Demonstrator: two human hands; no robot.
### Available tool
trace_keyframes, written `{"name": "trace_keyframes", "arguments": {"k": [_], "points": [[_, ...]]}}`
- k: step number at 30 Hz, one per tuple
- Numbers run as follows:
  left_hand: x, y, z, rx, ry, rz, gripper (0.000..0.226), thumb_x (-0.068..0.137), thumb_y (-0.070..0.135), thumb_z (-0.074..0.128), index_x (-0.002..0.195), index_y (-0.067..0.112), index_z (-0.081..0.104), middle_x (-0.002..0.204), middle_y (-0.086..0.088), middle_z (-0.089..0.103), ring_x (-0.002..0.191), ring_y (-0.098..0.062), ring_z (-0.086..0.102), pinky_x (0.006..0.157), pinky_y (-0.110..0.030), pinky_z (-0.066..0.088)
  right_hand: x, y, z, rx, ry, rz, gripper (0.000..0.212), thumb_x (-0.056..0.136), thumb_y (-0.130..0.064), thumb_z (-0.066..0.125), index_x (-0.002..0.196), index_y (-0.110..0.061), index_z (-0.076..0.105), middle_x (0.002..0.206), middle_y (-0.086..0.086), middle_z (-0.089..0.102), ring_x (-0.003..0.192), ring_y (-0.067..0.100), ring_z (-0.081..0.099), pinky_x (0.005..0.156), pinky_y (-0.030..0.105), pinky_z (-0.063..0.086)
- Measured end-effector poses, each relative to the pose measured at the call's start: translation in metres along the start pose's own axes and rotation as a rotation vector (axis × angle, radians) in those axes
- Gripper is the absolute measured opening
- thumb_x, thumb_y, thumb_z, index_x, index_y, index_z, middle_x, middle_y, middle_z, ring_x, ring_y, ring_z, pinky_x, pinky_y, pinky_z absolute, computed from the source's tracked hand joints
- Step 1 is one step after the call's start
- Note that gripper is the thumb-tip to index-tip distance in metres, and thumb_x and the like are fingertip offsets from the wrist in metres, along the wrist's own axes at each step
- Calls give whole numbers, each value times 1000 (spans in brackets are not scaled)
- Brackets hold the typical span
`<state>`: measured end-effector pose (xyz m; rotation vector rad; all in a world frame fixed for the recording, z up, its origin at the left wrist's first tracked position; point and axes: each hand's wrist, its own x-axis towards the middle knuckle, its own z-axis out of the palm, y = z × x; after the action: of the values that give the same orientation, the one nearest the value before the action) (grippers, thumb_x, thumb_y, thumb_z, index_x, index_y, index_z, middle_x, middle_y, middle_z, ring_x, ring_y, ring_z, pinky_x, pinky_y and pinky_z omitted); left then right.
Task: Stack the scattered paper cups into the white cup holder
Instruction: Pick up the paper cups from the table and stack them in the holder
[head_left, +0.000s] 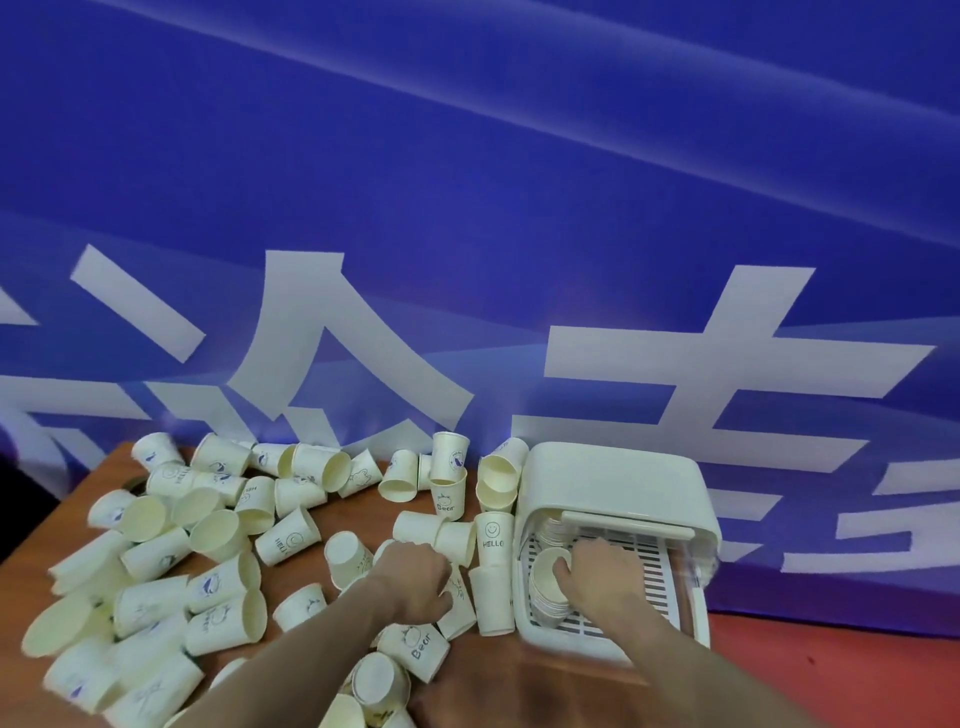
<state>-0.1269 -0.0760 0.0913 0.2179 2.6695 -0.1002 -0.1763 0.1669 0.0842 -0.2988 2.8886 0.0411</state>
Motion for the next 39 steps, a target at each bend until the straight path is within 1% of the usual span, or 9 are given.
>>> {"name": "trace_keyframes", "arguments": {"k": [2,4,8,10,13,20,26,33,39], "points": [[-2,-7,-1,-45,3,-10,38,89,48,48,110,20,63,107,-4,65,102,-24,59,86,-37,46,-2,-11,-7,13,12,-68,41,95,-44,36,102,-17,67,105,5,69,99,26,66,78,32,47],[-3,-17,1,-57,23,0,49,88,55,49,127,25,54,122,-3,58,117,-22,50,98,-40,38,-3,-24,-10,61,10,-160,37,94,-43,38,99,-18,66,102,6,69,96,28,65,75,32,46],[-13,-42,12,-85,51,-52,81,82,68,49,150,30,28,153,-3,31,144,-25,21,116,-48,21,-3,-54,-12,114,68,-310,39,94,-47,39,111,-21,62,107,5,66,99,26,62,71,34,42],[-21,-54,16,-100,47,-89,89,81,71,49,154,31,16,161,-4,15,150,-26,3,119,-51,11,-2,-68,-12,124,89,-342,44,93,-49,39,120,-21,60,112,4,64,105,25,58,79,36,44],[-34,-73,22,-113,48,-146,91,82,71,48,155,31,11,164,-3,6,150,-26,-7,120,-51,4,1,-88,-11,94,102,-375,45,92,-51,37,118,-22,60,111,4,62,109,26,55,84,38,42],[-52,-118,38,-175,32,-227,89,85,68,49,155,31,10,164,-3,5,151,-27,-4,121,-49,8,10,-125,-7,69,65,-370,45,94,-48,39,124,-21,58,118,3,60,115,24,51,91,37,42],[-43,-144,57,-181,32,-227,82,86,64,48,153,27,19,160,-4,18,149,-26,6,119,-47,14,18,-152,8,31,-5,-344,39,96,-45,38,116,-18,59,115,4,58,111,24,51,84,35,39],[-16,-135,70,-161,75,-100,68,90,54,49,149,23,32,156,-6,28,148,-28,13,119,-44,17,33,-160,25,87,-120,-241,34,94,-39,43,113,-17,61,114,4,60,109,23,53,86,33,43],[15,-119,69,-184,143,8,47,91,46,49,129,19,56,132,-4,51,130,-22,35,108,-38,29,58,-151,32,157,-209,-113,25,91,-34,48,105,-17,61,108,2,64,101,20,60,80,30,47]]}}
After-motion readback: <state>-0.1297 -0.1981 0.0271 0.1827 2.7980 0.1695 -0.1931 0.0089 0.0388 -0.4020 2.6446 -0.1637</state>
